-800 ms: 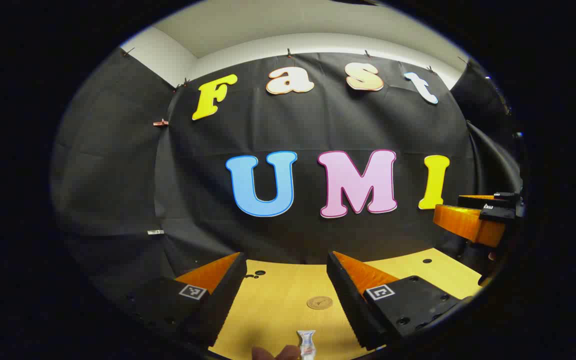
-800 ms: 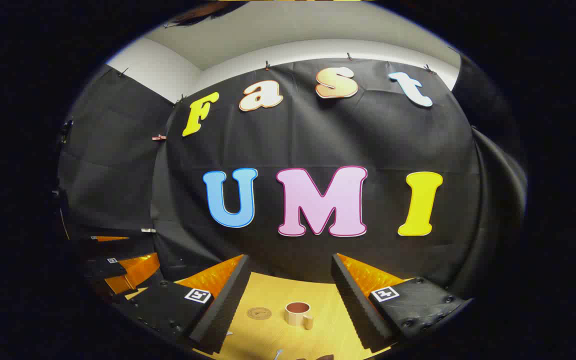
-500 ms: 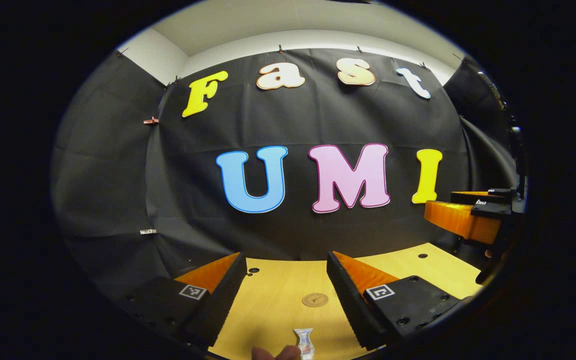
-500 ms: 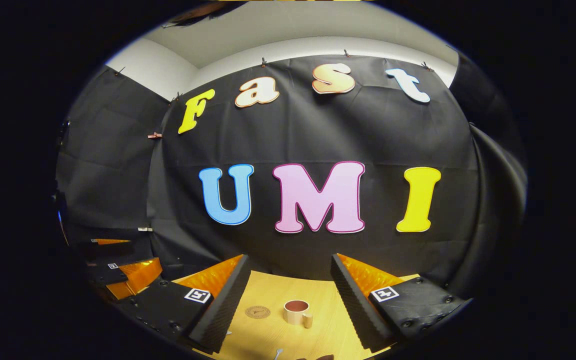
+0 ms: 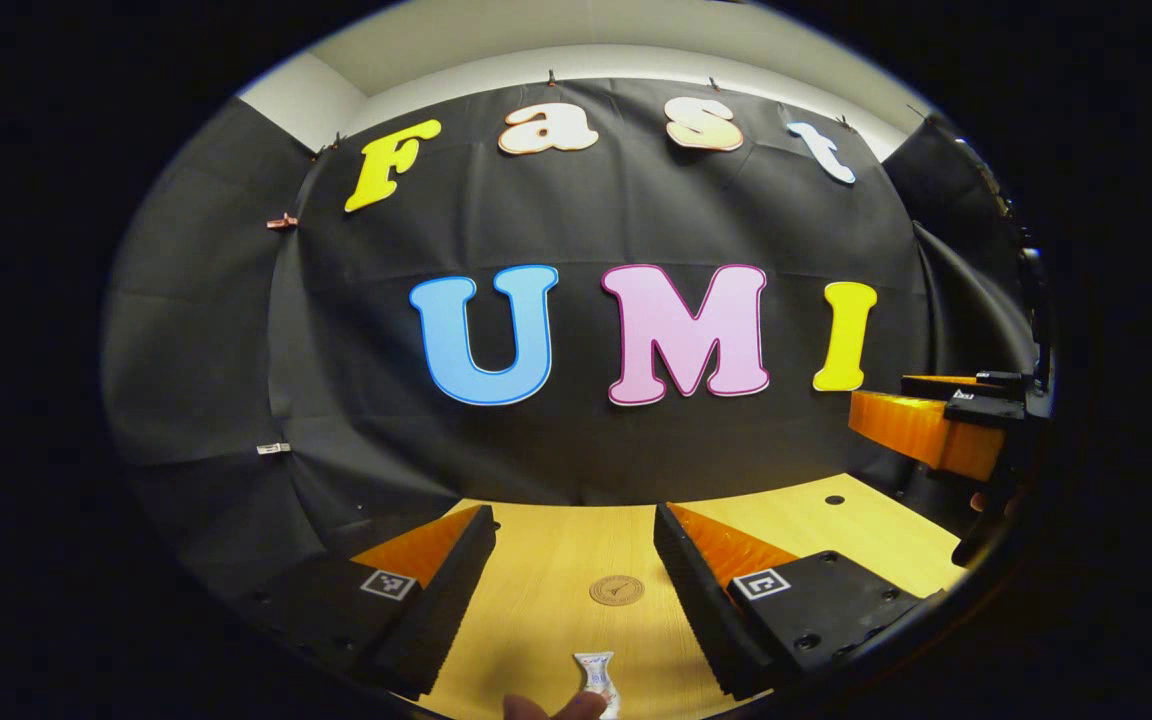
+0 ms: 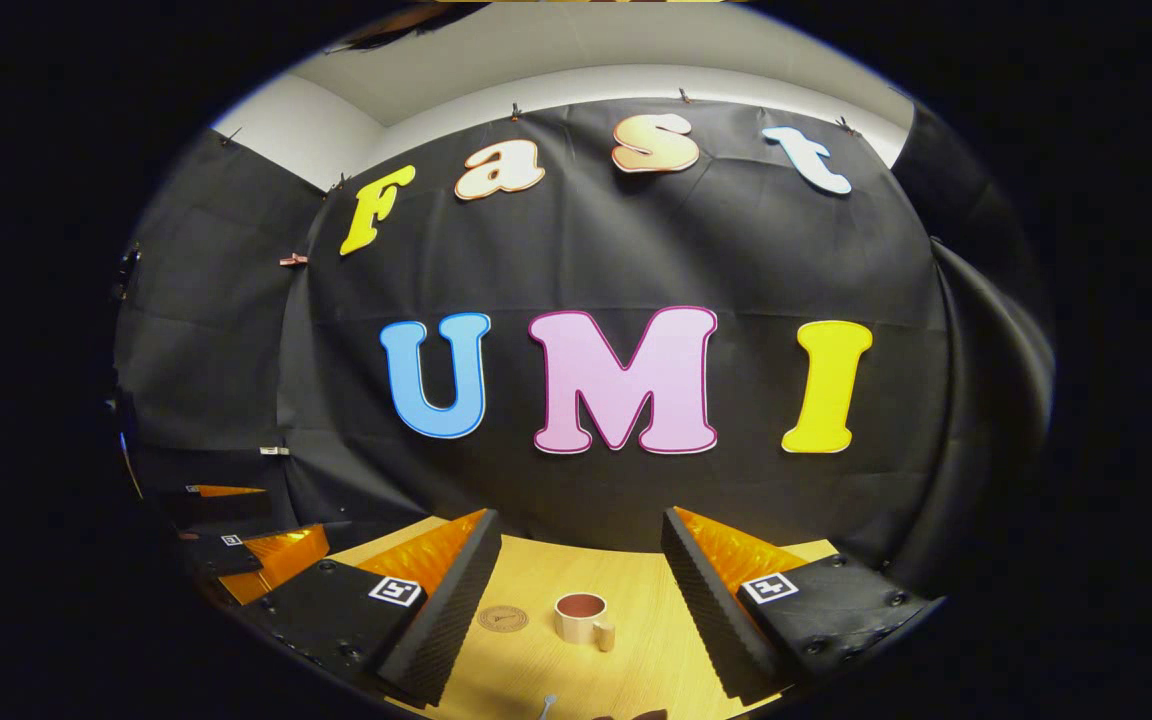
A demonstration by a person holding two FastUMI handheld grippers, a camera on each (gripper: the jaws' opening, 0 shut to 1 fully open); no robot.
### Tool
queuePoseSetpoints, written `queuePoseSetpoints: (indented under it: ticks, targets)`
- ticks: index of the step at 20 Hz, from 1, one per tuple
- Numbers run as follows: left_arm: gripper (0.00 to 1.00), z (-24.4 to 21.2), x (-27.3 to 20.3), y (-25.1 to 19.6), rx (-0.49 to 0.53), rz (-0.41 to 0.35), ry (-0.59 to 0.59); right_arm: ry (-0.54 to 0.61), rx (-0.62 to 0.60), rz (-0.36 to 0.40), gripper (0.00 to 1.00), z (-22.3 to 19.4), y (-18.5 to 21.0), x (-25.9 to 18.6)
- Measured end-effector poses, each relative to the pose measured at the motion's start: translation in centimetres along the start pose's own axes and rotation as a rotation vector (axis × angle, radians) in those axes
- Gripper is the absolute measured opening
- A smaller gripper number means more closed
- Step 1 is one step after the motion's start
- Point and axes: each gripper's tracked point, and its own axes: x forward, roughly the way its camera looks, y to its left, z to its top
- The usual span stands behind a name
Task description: Put the toothbrush and toothpaste on the desktop into the cup, then pick up the cup and place it on the coaster on the desktop.
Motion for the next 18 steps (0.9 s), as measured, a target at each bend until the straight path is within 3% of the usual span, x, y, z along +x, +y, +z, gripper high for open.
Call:
queuePoseSetpoints:
  ticks: [7, 18]
  targets:
    - [0.99, -12.1, 2.9, -3.2, -0.066, -0.086, 0.336, 0.068, -0.017, -0.034, 0.99, -3.0, -2.0, 0.6]
    - [0.98, -29.9, 6.1, -2.4, -0.018, -0.024, 0.701, 0.248, -0.014, -0.088, 0.99, -10.7, -6.7, 1.1]
